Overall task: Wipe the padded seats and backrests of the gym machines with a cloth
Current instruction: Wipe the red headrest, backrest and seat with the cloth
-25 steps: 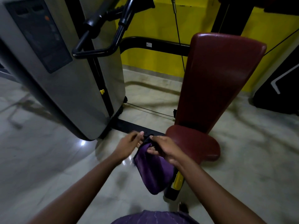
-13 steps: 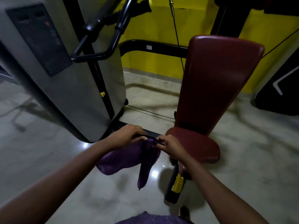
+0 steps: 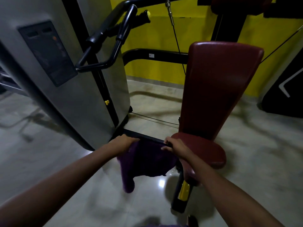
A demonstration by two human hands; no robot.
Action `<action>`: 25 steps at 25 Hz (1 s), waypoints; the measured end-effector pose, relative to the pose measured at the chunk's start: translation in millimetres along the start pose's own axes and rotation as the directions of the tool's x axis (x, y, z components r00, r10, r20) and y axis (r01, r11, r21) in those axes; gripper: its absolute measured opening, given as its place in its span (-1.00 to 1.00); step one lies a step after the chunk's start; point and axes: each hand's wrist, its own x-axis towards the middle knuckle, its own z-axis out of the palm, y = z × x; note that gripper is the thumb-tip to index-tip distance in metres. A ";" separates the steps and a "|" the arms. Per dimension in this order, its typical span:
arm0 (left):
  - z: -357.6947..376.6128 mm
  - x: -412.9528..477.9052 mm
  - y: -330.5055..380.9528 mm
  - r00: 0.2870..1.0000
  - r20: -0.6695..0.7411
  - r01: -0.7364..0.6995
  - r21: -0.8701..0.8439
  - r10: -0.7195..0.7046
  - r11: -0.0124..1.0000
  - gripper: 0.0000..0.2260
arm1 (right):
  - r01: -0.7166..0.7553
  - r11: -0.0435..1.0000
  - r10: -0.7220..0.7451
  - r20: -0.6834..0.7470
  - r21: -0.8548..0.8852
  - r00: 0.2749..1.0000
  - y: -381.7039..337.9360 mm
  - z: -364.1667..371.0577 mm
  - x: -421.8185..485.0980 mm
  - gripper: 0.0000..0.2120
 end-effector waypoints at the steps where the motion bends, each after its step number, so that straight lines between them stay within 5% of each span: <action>1: 5.0 3.1 0.9 0.998 -0.004 0.067 -0.082 -0.067 0.994 -0.47 | -0.020 0.999 0.025 -0.107 0.045 0.994 -10.0 -3.5 1.6 -0.82; 4: 14.5 14.4 10.8 0.971 0.011 0.216 -0.464 -0.238 0.859 -0.33 | -0.035 0.984 0.087 -0.307 0.173 0.948 -47.7 -12.6 4.9 -0.81; 5: 15.2 16.0 18.8 0.960 0.020 0.206 -0.727 -0.279 0.656 -0.36 | -0.009 0.982 0.069 -0.312 0.189 0.947 -61.2 -12.2 1.6 -0.81; 6: 12.7 16.0 28.5 0.951 0.040 0.144 -0.935 -0.307 0.325 -0.45 | 0.017 0.984 0.038 -0.298 0.179 0.954 -72.6 -9.4 -2.8 -0.81; 8: 0.2 13.7 46.8 0.943 0.115 0.022 -0.958 -0.311 -0.287 -0.72 | 0.105 0.988 -0.076 -0.226 0.116 0.971 -88.3 -2.7 -15.0 -0.80; 9: -5.7 14.8 51.6 0.949 0.118 -0.020 -0.903 -0.292 -0.429 -0.82 | 0.153 0.984 -0.135 -0.180 0.091 0.974 -90.9 -2.0 -20.7 -0.78; 10: -9.3 17.0 52.5 0.961 0.081 -0.051 -0.890 -0.265 -0.454 -0.83 | 0.186 0.979 -0.171 -0.155 0.087 0.973 -91.6 -5.5 -25.2 -0.76; 11: -13.0 18.6 51.5 0.972 0.013 -0.082 -0.916 -0.234 -0.393 -0.77 | 0.186 0.976 -0.166 -0.169 0.112 0.972 -90.9 -12.8 -27.5 -0.76; 13: -19.8 25.6 43.9 0.978 -0.162 -0.169 -0.985 -0.131 -0.043 -0.47 | 0.138 0.959 -0.048 -0.338 0.247 0.940 -77.0 -34.7 -26.6 -0.76; 16: -52.4 30.8 37.6 0.950 -0.268 -0.311 -0.835 0.159 0.454 -0.38 | 0.022 0.975 0.055 -0.336 0.221 0.940 -48.2 -71.2 -17.6 -0.30; 20: -71.3 60.1 23.4 0.916 -0.235 -0.400 -0.451 0.326 0.798 -0.18 | 0.009 0.986 0.007 -0.094 0.165 0.996 -33.3 -105.4 -3.3 -0.65; 23: -59.1 83.4 16.2 0.967 -0.111 -0.257 -0.442 0.231 0.859 -0.19 | -0.058 0.942 0.087 -0.074 0.330 0.993 -10.9 -108.5 -12.9 -0.87; 25: -74.7 93.6 14.3 0.973 -0.093 -0.207 -0.750 0.210 0.628 -0.33 | -0.075 0.819 0.139 -0.070 0.568 0.988 0.0 -114.7 -18.6 -0.88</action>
